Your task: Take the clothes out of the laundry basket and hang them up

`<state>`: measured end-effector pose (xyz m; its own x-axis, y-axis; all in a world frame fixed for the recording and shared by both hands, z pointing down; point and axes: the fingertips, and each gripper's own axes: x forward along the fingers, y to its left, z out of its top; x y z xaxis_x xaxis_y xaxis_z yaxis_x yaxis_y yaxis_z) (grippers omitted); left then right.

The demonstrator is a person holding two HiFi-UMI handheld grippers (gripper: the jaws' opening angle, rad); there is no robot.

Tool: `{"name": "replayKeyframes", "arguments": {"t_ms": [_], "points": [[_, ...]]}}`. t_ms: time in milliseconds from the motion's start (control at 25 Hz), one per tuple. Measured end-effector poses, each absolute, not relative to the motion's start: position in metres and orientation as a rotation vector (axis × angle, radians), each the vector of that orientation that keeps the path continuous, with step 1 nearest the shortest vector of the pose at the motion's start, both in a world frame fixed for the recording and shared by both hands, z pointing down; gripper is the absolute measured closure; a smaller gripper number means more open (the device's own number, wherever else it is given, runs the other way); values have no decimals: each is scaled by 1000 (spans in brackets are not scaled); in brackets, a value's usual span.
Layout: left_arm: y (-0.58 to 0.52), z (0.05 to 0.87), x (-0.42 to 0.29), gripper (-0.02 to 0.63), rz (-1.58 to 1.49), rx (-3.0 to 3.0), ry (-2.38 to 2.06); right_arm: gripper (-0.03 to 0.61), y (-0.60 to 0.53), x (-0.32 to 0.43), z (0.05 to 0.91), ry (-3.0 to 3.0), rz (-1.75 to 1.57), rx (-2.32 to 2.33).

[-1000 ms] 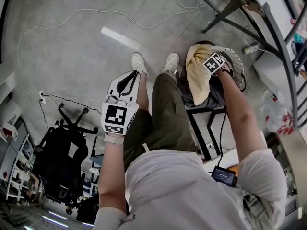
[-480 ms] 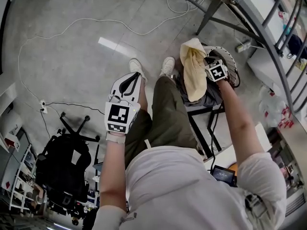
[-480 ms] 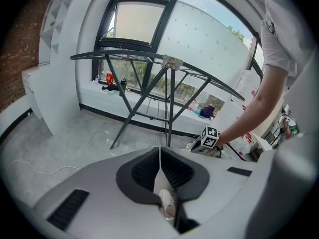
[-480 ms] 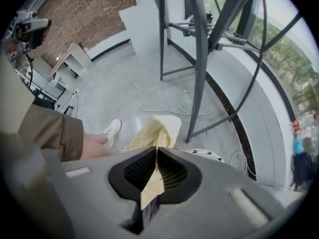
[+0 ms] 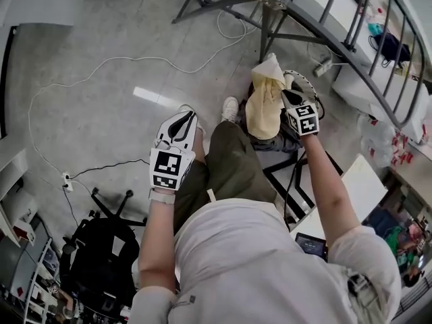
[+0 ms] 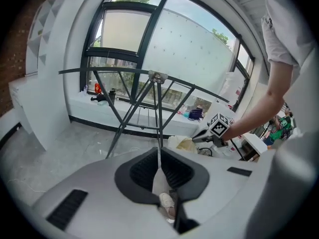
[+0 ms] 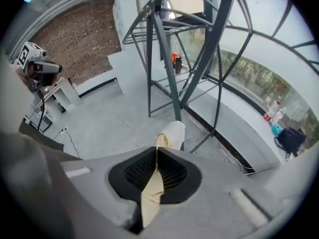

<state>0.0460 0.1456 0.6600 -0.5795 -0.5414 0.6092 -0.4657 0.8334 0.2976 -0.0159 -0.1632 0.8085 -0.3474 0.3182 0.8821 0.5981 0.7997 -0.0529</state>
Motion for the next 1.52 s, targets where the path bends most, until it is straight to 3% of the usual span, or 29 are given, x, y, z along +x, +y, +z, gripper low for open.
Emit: {"name": "replayKeyframes", "arguments": {"t_ms": [680,1080,1200,1320,1440,1520], "points": [[152,592,55,607,-68,984,-2361,561,-82,-14,511,-2627,-136,-643],[152,576,43,347,-43,1053,-2350,561,27,-39,354,-2874,-57,-884],[143,577,35,322,-49,1090,-2327,561,52,-46,323,-2902,-52,-975],[148,571,15,324,37,1042,-2383,561,70,-50,300,-2927,-34,-1027],[181,564,-2,556,137,852,-2455,561,75,-51,290,-2939,-57,-1040],[208,549,-14,578,104,747,-2524,561,69,-53,289,-2948,-109,-1010]]}}
